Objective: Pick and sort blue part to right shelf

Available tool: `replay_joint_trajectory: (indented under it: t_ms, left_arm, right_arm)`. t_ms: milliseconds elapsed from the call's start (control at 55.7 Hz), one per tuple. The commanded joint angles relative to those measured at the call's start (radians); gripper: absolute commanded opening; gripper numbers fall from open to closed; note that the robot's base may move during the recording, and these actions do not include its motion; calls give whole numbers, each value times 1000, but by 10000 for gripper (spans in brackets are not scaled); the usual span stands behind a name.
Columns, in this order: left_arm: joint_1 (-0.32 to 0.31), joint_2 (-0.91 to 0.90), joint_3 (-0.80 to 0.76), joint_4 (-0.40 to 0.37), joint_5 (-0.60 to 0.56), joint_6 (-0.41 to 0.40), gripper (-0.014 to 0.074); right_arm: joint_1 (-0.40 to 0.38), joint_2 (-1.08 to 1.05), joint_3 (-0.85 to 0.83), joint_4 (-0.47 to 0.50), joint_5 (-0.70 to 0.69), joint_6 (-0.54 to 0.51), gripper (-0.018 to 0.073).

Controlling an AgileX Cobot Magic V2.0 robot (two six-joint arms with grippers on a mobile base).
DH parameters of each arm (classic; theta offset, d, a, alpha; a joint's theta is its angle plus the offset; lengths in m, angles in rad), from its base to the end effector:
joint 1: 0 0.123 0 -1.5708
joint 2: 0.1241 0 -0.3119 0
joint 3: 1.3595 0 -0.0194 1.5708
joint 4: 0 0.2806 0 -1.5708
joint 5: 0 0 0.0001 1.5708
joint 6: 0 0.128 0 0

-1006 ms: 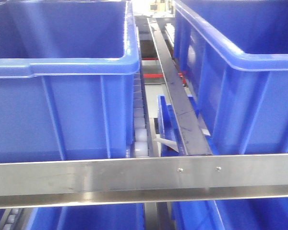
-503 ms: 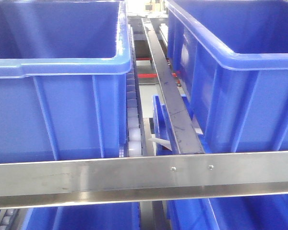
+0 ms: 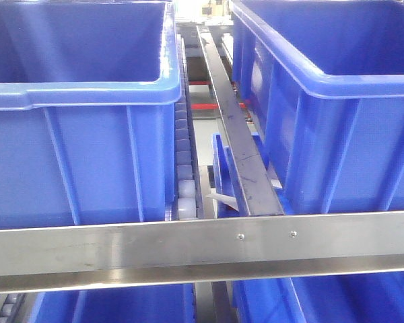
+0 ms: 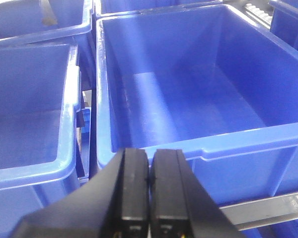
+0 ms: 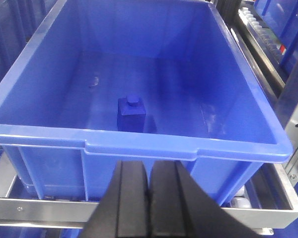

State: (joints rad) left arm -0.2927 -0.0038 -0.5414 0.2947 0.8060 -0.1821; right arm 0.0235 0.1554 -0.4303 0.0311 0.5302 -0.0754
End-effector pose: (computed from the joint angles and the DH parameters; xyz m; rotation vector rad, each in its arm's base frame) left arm 0.0354 0.0174 0.3229 0.1170 1.7150 -0.0164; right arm 0.0818 0.0039 0.3051 -0.0742 1.7371 -0.0047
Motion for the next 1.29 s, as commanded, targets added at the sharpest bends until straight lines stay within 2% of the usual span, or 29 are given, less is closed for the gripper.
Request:
replay_joint_trajectory:
  t_ms: [0,611,719,809,916,1060,1276]
  left_arm:
    - [-5,-21,-24,14,-85,-1,124]
    - [5,-23,0,11,-93,-1,124]
    - [45,-23,23,-52,-192,24,124]
    - [114,-23,59,-151,-280,90,124]
    - [204,-25,145,-235,-398,101,124]
    - [275,-25,287,-271,-582,101,124]
    - [285,-25,541,-282,-887,101,124]
  right_arm:
    - [-3,11,-25,2,-101,-9,36]
    - [-3,11,-25,2,-84,-9,36]
    - [-3,11,-25,2,-84,-9,36]
    - [-3,11,-25,2,-84,-9,36]
    - [-3,11,-25,2,-84,-9,36]
    - [-3,11,-25,2,-84,-9,36]
    - [-3,11,-25,2,-84,-9,36]
